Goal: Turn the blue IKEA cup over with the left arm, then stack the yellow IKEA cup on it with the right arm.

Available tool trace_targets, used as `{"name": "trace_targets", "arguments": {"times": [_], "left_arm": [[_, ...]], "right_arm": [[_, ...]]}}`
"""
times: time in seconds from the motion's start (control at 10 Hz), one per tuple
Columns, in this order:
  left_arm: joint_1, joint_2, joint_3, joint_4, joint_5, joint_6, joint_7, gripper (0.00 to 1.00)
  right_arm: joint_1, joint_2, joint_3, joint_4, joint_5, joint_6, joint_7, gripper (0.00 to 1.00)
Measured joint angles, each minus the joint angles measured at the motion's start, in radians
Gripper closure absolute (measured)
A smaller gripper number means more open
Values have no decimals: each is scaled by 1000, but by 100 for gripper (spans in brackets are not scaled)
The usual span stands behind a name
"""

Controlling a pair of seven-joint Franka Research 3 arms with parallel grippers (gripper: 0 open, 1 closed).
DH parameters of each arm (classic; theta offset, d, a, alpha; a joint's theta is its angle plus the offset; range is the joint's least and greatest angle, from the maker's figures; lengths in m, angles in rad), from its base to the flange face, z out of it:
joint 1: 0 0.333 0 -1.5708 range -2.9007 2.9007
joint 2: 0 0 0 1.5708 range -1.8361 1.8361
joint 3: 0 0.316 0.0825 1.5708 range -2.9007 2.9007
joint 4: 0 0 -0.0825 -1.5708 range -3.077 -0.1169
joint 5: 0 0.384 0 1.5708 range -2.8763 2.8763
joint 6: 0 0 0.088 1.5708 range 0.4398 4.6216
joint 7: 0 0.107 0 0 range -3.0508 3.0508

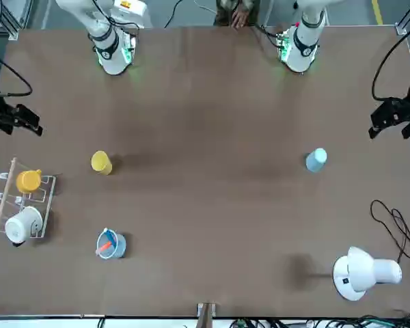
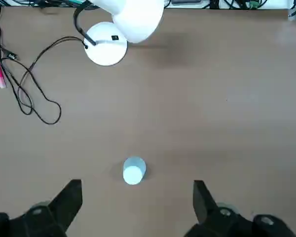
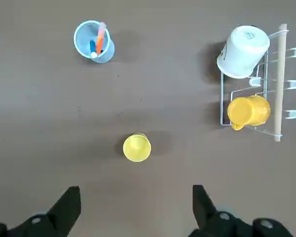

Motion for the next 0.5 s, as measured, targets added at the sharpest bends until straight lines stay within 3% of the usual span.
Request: {"name": "trace_targets", "arguments": {"times": [0.3, 0.5], "left_arm": [[0, 3, -1, 0, 0, 1, 63, 1], [6, 9, 2, -5, 0, -1, 255, 1]], "right_arm": [[0, 0, 0, 0, 0, -1, 0, 0], [0, 0, 0, 0, 0, -1, 0, 0]]}}
